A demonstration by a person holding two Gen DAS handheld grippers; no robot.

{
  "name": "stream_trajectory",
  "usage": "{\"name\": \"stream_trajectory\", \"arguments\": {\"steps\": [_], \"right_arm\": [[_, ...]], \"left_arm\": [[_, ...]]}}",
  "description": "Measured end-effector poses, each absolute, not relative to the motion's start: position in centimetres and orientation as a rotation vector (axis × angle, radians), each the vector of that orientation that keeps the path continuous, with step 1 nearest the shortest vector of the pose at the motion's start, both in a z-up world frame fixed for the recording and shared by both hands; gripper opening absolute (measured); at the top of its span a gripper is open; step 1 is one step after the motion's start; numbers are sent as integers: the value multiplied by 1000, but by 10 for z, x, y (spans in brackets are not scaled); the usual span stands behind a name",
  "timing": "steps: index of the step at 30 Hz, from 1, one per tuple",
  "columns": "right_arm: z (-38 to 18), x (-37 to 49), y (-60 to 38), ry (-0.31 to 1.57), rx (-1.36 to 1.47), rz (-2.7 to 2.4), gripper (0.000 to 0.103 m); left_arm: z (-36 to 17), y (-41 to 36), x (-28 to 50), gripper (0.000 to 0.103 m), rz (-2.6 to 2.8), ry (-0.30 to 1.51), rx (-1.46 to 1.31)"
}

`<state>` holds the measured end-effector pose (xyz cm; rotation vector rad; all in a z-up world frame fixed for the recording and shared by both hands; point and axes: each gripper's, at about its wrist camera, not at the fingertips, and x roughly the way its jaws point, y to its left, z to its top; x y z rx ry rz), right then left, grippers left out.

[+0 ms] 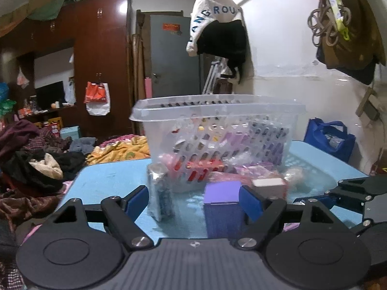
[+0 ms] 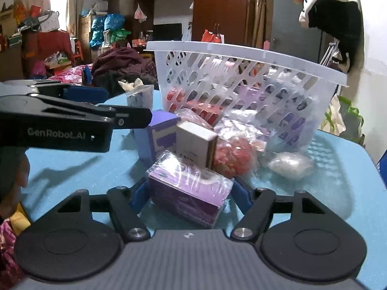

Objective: Organize objects
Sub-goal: 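Grasp the purple box with the left gripper while the right grasps the purple wrapped box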

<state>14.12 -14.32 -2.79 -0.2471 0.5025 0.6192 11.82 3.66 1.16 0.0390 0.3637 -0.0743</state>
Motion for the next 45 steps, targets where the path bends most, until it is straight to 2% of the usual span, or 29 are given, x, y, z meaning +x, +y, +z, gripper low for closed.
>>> {"name": "stream_trajectory", "arguments": {"steps": [7,9,13,32,45], "right_arm": [[-28,131,-199,464,-111,631,73],[-25,130,-209,445,-82,624,73],[-19,128,-218,412,-60,630,73],[-13,129,-241,269,-27,584,73],[3,115,-250,137,-8,602,73]], "left_arm": [[5,19,128,85,-84,399,80],[4,16,133,81,-84,419,85],[2,12,136,44,-125,439,80],[19,35,74,44,-161,106,16],[31,43,58,44,-164,29,-24]]}}
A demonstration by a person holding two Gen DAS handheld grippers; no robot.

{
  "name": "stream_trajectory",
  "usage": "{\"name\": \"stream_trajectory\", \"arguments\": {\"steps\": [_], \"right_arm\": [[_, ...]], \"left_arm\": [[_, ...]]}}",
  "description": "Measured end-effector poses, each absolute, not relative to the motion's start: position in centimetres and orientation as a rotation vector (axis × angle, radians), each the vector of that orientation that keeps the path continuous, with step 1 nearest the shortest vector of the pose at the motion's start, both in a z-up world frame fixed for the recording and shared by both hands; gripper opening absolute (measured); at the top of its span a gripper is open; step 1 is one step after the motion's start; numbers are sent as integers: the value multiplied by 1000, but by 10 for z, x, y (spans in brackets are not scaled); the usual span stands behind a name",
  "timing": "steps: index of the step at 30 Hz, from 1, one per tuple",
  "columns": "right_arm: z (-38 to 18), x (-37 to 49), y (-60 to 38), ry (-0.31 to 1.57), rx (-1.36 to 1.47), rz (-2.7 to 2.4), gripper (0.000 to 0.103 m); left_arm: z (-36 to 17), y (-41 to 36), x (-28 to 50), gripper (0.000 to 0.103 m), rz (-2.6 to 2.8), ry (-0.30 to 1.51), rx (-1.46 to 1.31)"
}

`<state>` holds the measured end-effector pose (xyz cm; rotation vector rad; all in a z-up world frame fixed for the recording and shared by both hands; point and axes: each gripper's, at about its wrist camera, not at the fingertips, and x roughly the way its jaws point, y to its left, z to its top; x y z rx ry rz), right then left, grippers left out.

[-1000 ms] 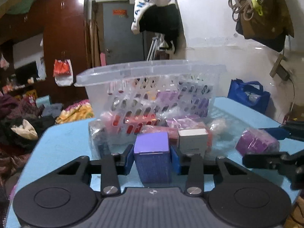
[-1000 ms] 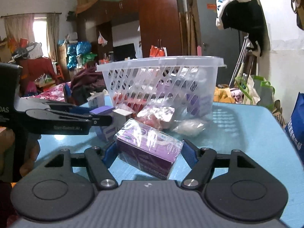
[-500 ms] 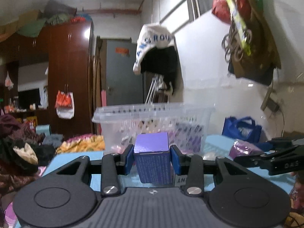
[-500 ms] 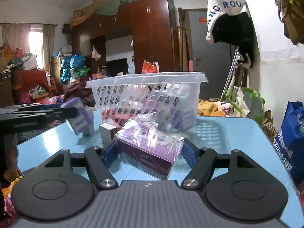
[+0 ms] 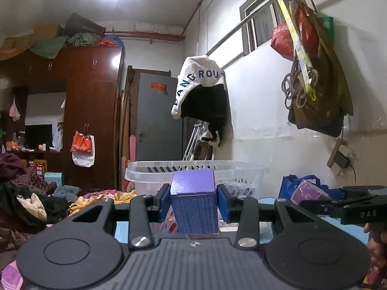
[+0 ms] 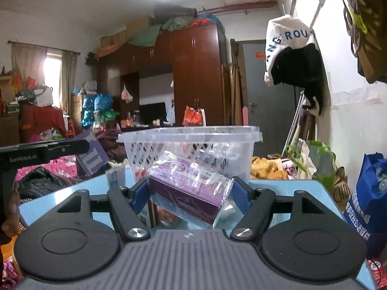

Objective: Organize objects
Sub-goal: 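Grasp the purple box with the left gripper while the right grasps the purple wrapped box, then lift both boxes over the white basket and open both grippers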

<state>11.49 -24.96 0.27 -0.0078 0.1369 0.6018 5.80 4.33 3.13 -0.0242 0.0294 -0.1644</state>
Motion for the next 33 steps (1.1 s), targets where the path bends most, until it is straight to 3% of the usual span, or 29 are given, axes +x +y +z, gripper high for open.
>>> {"name": "stream_trajectory", "arguments": {"steps": [6,13,21,22,23,25,27,30,33], "right_arm": [[17,119,-247,109,-6,606,73],[77,170,-217,24,-34,636,73],[85,264,-163,153,-113,614,74],[81,269,-157,162,-128,610,74],[77,271,-154,169,-139,616,76],[71,274,-148,175,-159,620,86],[68,265,-150,159,-147,623,103],[65,239,-171,154,-91,651,103],[55,212,-196,213,-53,619,103]], "left_arm": [[43,48,61,44,-185,13,-56],[106,56,127,44,-163,-2,-86],[110,61,234,45,-144,212,-133],[107,60,241,49,-136,227,-120],[104,59,247,61,-128,244,-109],[99,59,254,76,-107,261,-98],[95,65,245,76,-100,248,-93],[94,77,210,77,-132,198,-121],[88,86,170,92,-141,165,-124]]}}
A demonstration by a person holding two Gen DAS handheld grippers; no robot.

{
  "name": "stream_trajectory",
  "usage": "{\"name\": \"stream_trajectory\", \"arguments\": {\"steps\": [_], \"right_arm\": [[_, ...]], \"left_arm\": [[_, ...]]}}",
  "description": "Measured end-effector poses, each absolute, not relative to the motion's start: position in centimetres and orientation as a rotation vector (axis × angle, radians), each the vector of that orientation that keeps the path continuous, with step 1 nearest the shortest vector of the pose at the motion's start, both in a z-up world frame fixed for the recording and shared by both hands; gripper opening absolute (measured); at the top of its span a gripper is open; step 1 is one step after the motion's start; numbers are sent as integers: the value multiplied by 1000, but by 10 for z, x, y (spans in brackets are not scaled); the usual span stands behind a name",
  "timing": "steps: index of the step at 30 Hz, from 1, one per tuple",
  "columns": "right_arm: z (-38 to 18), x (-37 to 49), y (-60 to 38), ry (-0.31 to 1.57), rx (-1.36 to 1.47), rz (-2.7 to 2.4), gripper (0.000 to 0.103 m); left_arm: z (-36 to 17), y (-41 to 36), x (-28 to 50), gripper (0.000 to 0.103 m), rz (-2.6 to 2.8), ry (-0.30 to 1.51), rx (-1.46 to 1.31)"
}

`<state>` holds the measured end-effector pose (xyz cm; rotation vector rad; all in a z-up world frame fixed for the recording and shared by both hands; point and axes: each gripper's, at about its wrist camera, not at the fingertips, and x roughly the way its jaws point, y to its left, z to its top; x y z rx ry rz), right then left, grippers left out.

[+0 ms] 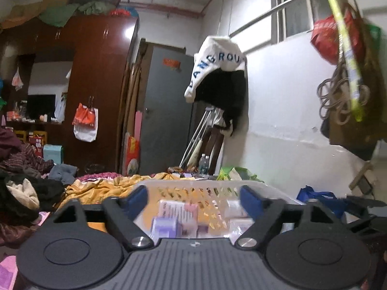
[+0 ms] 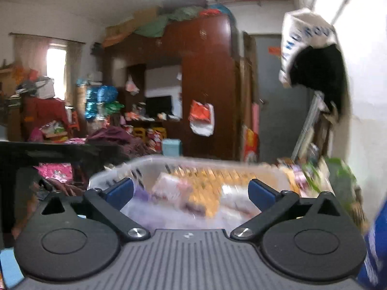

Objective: Organize objects
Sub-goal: 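Lift both boxes over the white basket and open both grippers, then grasp the clear bag with dark item with the left gripper while the right grasps a clear bag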

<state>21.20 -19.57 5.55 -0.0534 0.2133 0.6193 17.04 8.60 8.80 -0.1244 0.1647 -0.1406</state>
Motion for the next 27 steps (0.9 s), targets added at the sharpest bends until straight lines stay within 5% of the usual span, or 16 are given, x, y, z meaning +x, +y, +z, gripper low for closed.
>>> {"name": "stream_trajectory", "arguments": {"steps": [7,14,22,24,27], "right_arm": [[4,206,-218,459,-121,558,103],[-16,230,-214,554,-159,518,82],[-23,232,-209,593,-185,510,75],[-23,233,-208,595,-194,496,63],[-23,237,-211,595,-187,497,61]], "left_arm": [[38,105,140,95,-96,318,-126],[15,111,163,95,-98,408,-141],[8,104,175,93,-84,459,-127],[4,99,181,92,-68,484,-109],[0,90,190,83,-48,511,-82]]}}
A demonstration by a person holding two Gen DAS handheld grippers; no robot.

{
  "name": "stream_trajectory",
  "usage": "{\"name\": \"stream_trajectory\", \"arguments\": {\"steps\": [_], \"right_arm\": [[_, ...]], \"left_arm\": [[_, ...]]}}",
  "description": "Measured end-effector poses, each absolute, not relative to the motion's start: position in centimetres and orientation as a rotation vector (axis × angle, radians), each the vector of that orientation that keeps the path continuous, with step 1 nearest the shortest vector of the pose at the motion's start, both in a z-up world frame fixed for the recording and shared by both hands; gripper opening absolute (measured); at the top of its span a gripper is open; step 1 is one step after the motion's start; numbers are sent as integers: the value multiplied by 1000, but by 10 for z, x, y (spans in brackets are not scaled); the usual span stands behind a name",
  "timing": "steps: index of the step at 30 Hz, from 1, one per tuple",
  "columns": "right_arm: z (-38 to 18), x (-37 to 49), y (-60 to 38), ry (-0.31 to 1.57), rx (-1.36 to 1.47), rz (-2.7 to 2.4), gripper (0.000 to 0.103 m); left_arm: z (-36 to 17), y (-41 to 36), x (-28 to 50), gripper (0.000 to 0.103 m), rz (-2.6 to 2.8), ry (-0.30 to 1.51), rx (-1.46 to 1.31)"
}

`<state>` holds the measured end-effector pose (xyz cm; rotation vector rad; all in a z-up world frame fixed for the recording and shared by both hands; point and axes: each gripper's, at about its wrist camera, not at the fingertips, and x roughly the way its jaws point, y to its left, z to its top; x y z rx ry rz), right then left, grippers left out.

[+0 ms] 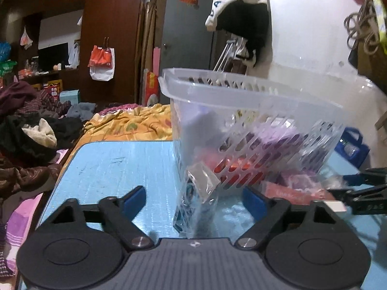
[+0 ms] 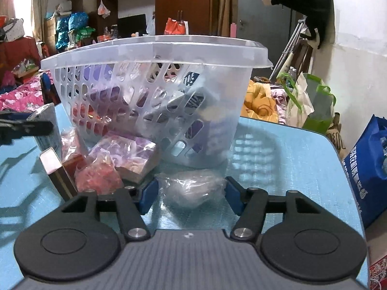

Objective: Organize objects
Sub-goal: 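Grasp the clear bag with dark item with the left gripper while the right grasps a clear bag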

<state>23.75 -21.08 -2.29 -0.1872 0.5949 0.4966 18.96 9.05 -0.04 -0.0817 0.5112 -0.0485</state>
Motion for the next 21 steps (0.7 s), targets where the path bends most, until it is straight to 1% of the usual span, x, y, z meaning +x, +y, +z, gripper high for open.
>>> {"name": "stream_trajectory", "arguments": {"steps": [2,3,4,5,8,16,21], "right_arm": [[-21,238,-215,584,-170,496,61],[-20,237,-215,576,-164,493,61],[-19,235,-216,566,-162,490,61],[-19,234,-215,560,-163,488,61],[-16,231,-217,541,-151,496,61],[-8,218,-232,434,-60,524,60],[-3,208,-235,351,-53,527,60]], "left_arm": [[-2,87,193,69,-28,525,-62],[-3,86,194,65,-23,536,-56],[-3,86,194,52,-28,542,-55],[-3,87,193,43,-30,544,-57],[-2,90,188,39,-40,521,-73],[4,90,166,39,-29,384,-94],[8,85,159,39,-47,331,-74]]}}
